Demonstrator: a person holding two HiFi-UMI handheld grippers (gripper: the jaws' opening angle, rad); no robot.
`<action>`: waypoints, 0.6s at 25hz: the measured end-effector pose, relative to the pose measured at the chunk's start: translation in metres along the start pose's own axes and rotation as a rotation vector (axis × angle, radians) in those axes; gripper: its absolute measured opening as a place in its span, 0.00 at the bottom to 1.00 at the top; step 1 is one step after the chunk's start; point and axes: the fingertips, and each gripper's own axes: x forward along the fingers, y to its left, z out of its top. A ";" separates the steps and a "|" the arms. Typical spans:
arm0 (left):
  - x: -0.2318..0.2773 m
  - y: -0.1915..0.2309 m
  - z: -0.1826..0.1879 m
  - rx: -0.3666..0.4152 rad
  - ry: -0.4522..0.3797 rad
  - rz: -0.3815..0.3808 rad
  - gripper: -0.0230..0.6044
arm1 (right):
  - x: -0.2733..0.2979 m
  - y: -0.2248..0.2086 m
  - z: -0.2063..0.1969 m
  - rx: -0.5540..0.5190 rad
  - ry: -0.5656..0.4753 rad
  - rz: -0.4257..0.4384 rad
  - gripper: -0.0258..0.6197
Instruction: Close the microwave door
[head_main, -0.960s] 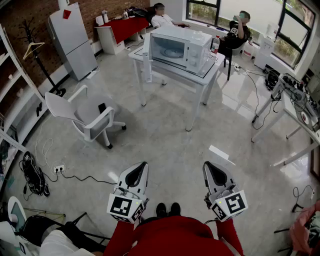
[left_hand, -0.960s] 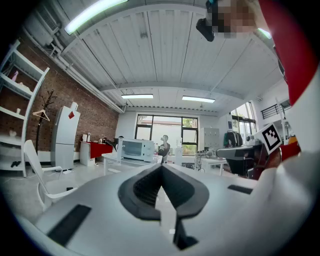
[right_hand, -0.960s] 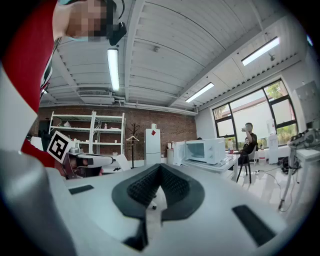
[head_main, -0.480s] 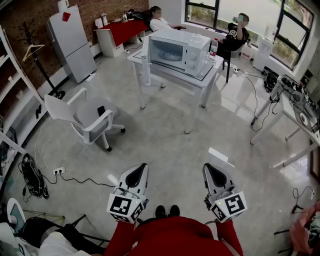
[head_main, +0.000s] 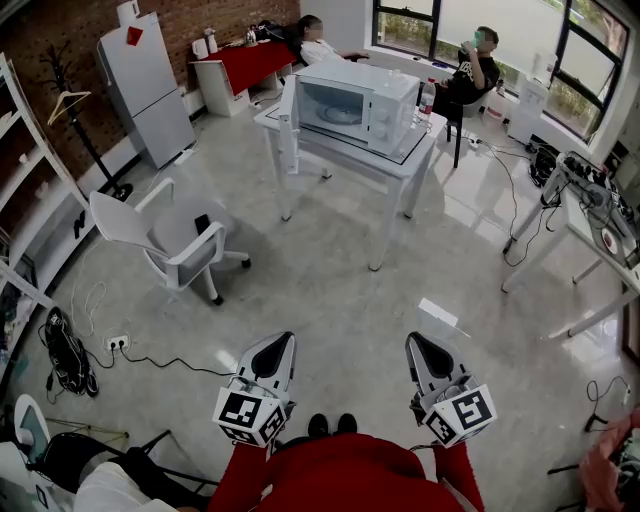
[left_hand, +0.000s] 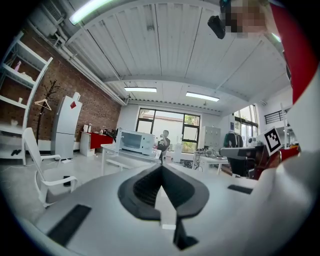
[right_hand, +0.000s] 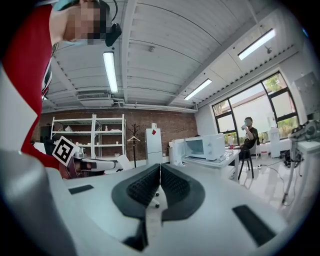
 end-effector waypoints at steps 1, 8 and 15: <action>0.002 -0.002 -0.001 -0.001 0.003 0.000 0.05 | -0.001 -0.005 0.000 0.006 -0.001 -0.005 0.06; 0.023 -0.006 0.008 0.034 -0.011 0.006 0.05 | -0.003 -0.034 0.004 0.015 -0.024 -0.040 0.06; 0.046 0.003 0.025 0.080 -0.037 0.033 0.05 | 0.009 -0.054 0.011 -0.016 -0.034 -0.022 0.06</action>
